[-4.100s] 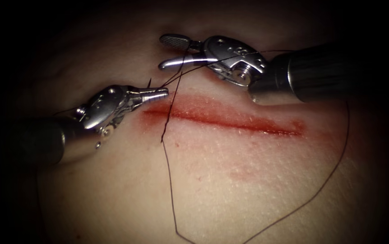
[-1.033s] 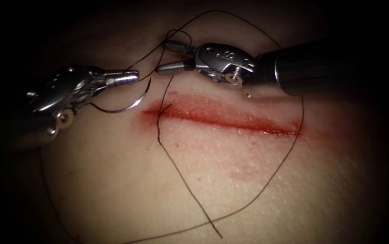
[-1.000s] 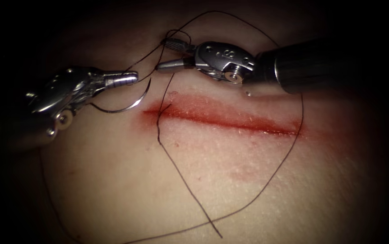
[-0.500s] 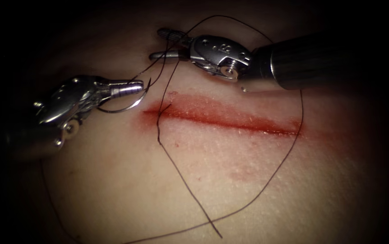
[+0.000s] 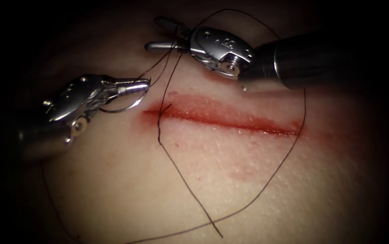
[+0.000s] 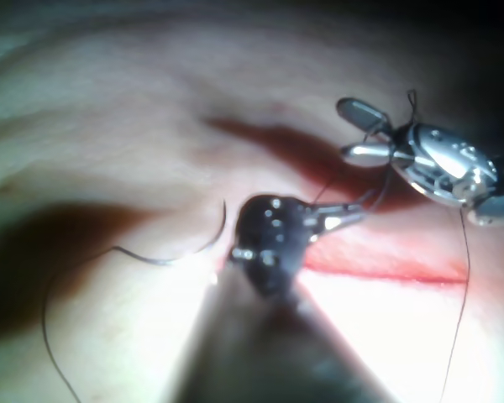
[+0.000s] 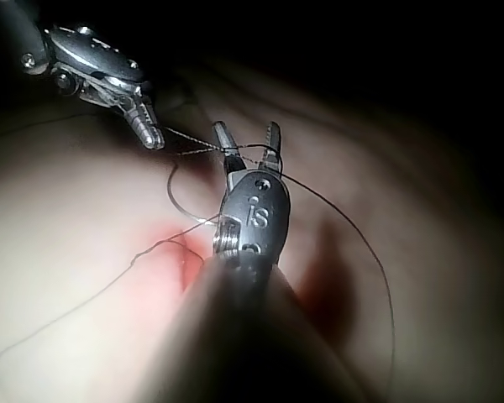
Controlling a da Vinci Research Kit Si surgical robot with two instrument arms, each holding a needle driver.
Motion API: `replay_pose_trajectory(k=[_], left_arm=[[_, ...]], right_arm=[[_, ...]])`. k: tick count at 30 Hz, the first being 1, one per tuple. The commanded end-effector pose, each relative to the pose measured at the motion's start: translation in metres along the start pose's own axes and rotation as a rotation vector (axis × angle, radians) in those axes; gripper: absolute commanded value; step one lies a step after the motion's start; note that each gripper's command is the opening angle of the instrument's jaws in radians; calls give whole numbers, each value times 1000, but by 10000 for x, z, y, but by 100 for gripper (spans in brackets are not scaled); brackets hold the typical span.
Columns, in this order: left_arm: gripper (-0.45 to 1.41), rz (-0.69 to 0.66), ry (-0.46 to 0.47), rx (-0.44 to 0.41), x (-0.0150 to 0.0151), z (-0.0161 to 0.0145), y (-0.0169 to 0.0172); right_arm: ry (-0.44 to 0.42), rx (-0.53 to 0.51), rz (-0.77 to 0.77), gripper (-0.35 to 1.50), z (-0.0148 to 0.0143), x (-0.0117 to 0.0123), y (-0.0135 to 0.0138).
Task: Wound Closure
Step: Wrap the long suture end around the right gripper once, then use the right gripper to grab the short suture end.
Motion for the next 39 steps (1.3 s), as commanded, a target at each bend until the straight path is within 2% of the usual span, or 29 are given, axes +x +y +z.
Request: replay_pose_trajectory(k=[1, 8, 20, 31, 39], left_arm=[[-35, -3, 0, -5, -7, 3, -7], [-35, -11, -1, -4, -14, 3, -16], [-35, -16, -9, 10, -27, 1, -58], [-35, -29, -10, 27, -29, -12, -74], [-35, -32, -20, 39, -27, -19, -93]], right_arm=[[-1, 10, 1, 85, 3, -5, -5], [24, 79, 1, 85, 3, 0, -17], [53, 229, 6, 82, 3, 15, -48], [48, 272, 2, 85, -2, 17, -64], [35, 347, -2, 82, -3, 18, -77]])
